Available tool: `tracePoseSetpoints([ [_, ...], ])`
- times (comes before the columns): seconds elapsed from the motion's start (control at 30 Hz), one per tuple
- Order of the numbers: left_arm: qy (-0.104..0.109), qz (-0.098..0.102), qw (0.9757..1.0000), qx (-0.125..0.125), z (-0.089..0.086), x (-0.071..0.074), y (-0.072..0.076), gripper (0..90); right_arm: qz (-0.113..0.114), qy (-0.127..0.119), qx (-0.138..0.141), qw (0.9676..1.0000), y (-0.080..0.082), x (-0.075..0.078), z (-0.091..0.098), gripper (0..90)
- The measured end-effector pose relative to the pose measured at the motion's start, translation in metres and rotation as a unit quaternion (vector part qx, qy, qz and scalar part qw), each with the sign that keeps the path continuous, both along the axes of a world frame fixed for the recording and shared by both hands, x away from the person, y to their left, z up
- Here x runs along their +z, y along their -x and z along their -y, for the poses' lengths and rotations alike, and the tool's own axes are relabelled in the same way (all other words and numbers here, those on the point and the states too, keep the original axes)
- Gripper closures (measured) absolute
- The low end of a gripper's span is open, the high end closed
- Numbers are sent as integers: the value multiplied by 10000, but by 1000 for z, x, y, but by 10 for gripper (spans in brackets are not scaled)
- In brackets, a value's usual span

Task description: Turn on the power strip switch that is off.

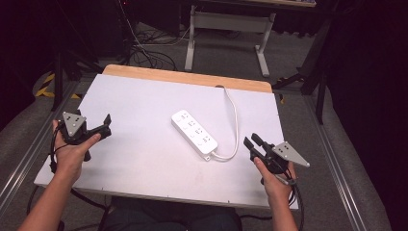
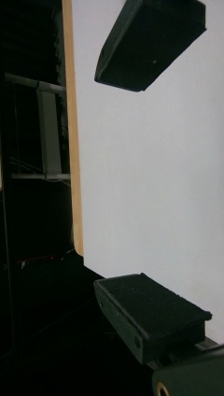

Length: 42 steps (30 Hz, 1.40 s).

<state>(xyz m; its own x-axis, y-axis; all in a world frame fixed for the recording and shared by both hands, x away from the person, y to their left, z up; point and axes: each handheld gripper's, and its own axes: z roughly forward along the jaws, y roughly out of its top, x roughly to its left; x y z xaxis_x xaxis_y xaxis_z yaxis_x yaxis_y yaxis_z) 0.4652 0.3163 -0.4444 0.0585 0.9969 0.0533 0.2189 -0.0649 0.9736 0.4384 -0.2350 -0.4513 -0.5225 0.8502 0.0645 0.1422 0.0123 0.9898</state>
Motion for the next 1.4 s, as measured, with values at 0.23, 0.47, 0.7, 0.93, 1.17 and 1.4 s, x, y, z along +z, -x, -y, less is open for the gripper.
tracePoseSetpoints([
  [0.23, -17, 0, 10000, -21, 0, 0, 0, 52, 103, 104, -26, 9999, 0, 1, -1, 690],
  [0.47, -18, 4, 10000, -34, 1, 0, 0, 55, 57, -38, -152, 9999, 1, 4, 1, 738],
  [0.7, -4, -1, 10000, -48, 1, -1, -1, 61, -155, -487, 76, 9987, 5, 10, 0, 900],
  [0.93, -16, 3, 10000, -55, 1, -1, -1, 67, -415, -198, 170, 9988, 5, 13, -6, 900],
  [1.17, -31, 0, 10000, -58, 1, -1, -1, 68, -448, 2, 212, 9988, -1, 22, -12, 900],
  [1.4, -54, -6, 10000, -47, 0, -1, -1, 69, -571, 100, 343, 9977, -10, 30, -16, 900],
])
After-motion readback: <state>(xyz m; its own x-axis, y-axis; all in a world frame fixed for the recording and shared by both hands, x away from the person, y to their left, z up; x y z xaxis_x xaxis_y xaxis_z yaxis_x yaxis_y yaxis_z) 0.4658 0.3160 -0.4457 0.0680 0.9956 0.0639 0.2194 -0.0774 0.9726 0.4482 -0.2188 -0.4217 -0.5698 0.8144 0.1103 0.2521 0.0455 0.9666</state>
